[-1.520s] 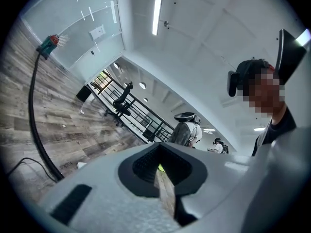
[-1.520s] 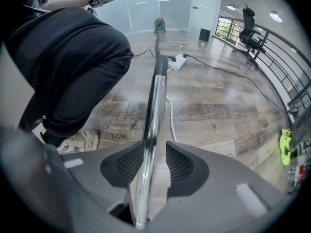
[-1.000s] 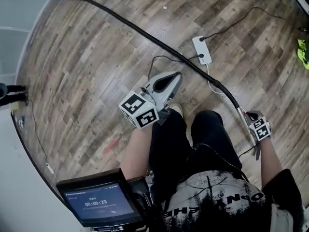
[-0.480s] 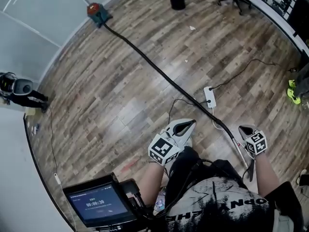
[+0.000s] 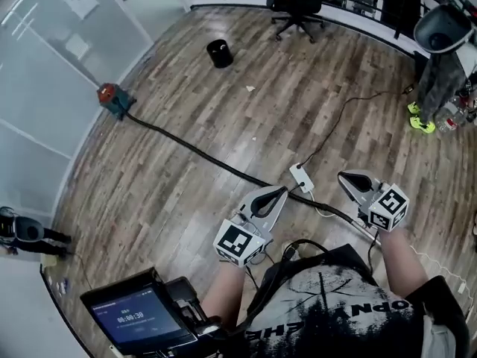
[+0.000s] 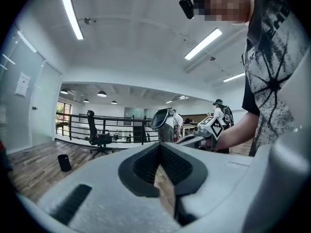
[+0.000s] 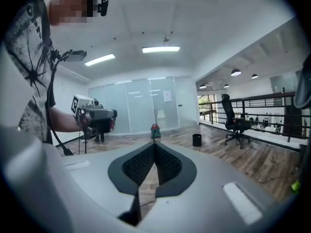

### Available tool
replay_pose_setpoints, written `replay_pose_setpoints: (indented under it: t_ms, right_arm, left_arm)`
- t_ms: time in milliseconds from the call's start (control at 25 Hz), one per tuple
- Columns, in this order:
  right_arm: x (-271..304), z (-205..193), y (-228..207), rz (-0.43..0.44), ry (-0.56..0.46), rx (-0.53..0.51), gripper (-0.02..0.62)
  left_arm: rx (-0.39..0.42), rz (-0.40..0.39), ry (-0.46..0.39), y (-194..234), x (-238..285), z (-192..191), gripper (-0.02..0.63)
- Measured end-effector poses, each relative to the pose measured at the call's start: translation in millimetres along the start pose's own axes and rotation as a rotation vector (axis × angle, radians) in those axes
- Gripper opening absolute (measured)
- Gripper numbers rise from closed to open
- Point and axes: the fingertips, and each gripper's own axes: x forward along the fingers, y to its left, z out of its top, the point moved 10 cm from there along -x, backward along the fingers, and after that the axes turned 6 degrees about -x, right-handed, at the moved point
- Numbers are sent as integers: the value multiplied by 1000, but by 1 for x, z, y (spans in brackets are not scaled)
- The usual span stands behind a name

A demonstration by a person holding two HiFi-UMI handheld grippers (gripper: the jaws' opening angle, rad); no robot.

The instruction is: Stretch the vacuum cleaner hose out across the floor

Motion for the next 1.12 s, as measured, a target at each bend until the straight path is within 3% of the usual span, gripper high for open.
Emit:
replay_pose_setpoints:
  t_ms: [200, 400, 560, 720, 960, 1120]
  right_arm:
    - [-40, 23, 0, -38, -117, 7, 6]
    - [-91, 49, -21, -74, -229, 54, 6]
    - [-130, 67, -29, -83, -233, 5, 6]
    - [-159, 71, -39, -56, -224, -28, 6]
    - [-230, 43, -44, -9, -214, -28, 6]
    - [-244, 42, -49, 16, -226, -29, 6]
  left_arm:
    - [34, -97, -22, -11, 42, 14, 0]
    - [12, -147, -54, -33, 89, 33, 0]
    - [-8, -186, -100, -66, 115, 54, 0]
    - [-10, -171, -113, -99, 140, 68, 0]
    - [-9, -130, -89, -179, 171, 56, 0]
    - [-3, -105, -82, -197, 177, 61, 0]
